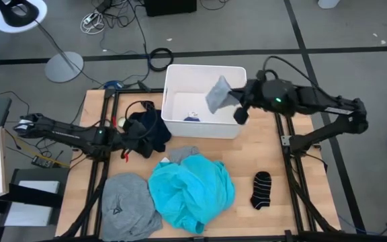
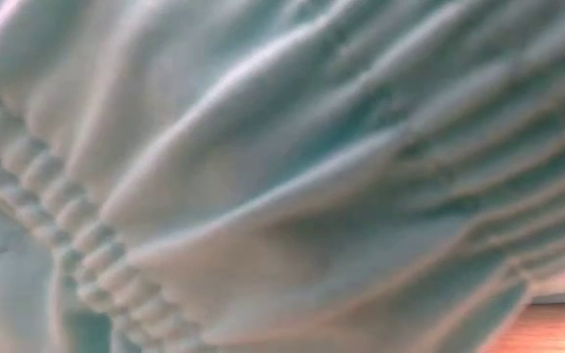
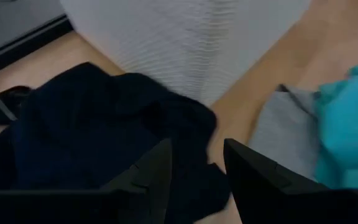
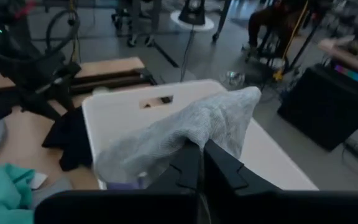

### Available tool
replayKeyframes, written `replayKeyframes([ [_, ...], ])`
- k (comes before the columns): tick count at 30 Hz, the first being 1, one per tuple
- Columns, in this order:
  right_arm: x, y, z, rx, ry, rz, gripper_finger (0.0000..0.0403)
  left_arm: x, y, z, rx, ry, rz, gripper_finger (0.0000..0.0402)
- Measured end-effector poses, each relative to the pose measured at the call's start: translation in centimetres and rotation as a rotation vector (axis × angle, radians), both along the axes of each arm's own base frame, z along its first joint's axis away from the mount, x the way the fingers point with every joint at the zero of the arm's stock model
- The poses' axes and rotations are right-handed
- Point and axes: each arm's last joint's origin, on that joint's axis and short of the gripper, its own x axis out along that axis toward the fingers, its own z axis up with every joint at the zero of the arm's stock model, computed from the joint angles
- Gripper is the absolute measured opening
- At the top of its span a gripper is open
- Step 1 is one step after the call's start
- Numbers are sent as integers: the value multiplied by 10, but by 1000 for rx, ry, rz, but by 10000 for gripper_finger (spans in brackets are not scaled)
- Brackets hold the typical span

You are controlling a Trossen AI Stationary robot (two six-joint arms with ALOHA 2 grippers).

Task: Sort clothes
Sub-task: Put the right gray sock into the white laundry bin, then put the dark blue boxer into the white laundry bin

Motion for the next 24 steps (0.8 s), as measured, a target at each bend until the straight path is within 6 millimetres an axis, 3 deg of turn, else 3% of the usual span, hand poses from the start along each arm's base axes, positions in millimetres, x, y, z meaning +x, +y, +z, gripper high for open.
replayKeyframes([
  [6,16,-25,-13,105,3,-73,72,0,11,-3,-34,11,29,152],
  [12,18,-35,-19,120,38,-114,156,-1,16,-4,-27,24,33,152],
  [17,0,-28,-15,131,65,-105,197,-2,20,-7,-32,68,54,152],
  [24,-34,-4,-4,210,23,-63,207,3,28,-18,-52,147,90,152],
])
